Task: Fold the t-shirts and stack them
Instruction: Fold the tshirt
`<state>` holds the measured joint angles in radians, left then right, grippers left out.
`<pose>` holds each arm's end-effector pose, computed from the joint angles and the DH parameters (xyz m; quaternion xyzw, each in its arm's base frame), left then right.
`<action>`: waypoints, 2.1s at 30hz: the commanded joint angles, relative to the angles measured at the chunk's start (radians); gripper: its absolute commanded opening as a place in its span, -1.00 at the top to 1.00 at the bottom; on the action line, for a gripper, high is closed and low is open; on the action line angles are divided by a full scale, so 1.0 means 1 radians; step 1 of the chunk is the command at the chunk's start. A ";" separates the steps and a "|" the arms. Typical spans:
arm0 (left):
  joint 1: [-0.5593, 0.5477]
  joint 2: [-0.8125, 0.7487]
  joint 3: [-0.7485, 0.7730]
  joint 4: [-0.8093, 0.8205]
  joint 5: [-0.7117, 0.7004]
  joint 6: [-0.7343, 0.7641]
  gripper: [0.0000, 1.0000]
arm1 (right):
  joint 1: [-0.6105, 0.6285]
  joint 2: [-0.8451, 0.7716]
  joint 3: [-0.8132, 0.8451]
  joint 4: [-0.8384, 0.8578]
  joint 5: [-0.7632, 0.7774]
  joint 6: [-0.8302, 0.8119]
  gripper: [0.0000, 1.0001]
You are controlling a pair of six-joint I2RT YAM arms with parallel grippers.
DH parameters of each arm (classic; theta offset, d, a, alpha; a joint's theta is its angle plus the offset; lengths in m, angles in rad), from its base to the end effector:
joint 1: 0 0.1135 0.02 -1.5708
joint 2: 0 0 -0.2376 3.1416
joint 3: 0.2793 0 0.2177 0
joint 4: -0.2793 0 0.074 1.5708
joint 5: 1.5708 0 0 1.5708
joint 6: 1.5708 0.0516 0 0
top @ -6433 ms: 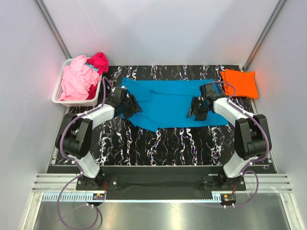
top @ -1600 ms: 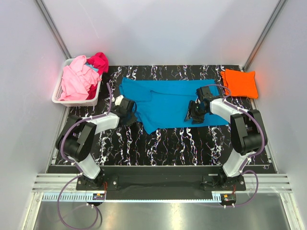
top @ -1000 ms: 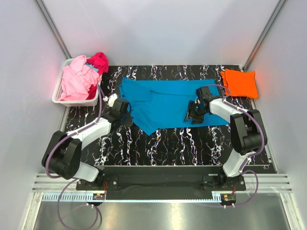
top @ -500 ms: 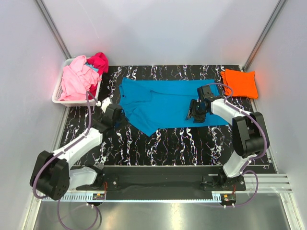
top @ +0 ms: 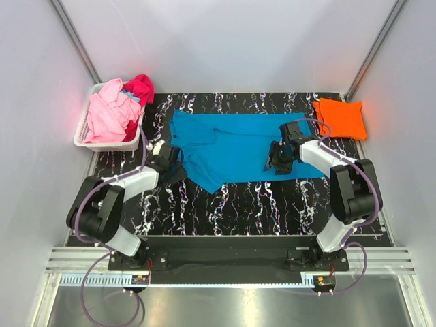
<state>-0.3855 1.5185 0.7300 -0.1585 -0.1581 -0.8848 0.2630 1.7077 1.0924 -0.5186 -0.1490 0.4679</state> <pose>0.2538 -0.0942 0.1432 -0.2579 0.9134 -0.1210 0.2908 0.2982 0.0882 0.1638 0.0835 0.9701 0.1451 0.1759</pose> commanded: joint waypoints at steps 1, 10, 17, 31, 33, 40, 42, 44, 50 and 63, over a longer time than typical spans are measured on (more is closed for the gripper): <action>0.005 0.021 0.074 0.076 -0.035 0.059 0.32 | 0.010 0.013 0.038 0.005 0.005 -0.011 -0.11; 0.019 0.112 0.135 0.065 -0.046 0.073 0.32 | 0.012 0.032 0.043 0.006 0.006 -0.020 -0.11; 0.019 0.109 0.125 0.034 -0.107 0.053 0.28 | 0.012 0.026 0.044 0.006 0.002 -0.020 -0.11; 0.019 0.135 0.140 -0.012 -0.149 0.050 0.25 | 0.012 0.030 0.040 0.009 0.003 -0.020 -0.11; 0.017 0.144 0.141 -0.012 -0.141 0.052 0.25 | 0.012 0.033 0.041 0.006 0.002 -0.018 -0.11; 0.017 0.158 0.134 -0.030 -0.084 0.030 0.29 | 0.010 0.033 0.043 0.006 0.002 -0.012 -0.10; 0.019 0.155 0.121 -0.021 -0.069 0.029 0.29 | 0.010 0.035 0.041 0.006 0.002 -0.012 -0.10; 0.019 0.158 0.109 -0.013 -0.052 0.032 0.29 | 0.012 0.032 0.044 0.006 -0.001 -0.011 -0.10; 0.019 0.178 0.075 0.020 -0.003 0.026 0.31 | 0.010 0.033 0.040 0.006 -0.003 -0.009 -0.10; 0.019 -0.003 0.022 -0.022 -0.096 0.040 0.26 | 0.012 0.043 0.044 0.008 -0.004 -0.005 -0.10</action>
<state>-0.3672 1.5688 0.7616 -0.1368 -0.2134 -0.8490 0.2630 1.7481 1.1015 -0.5190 -0.1509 0.4599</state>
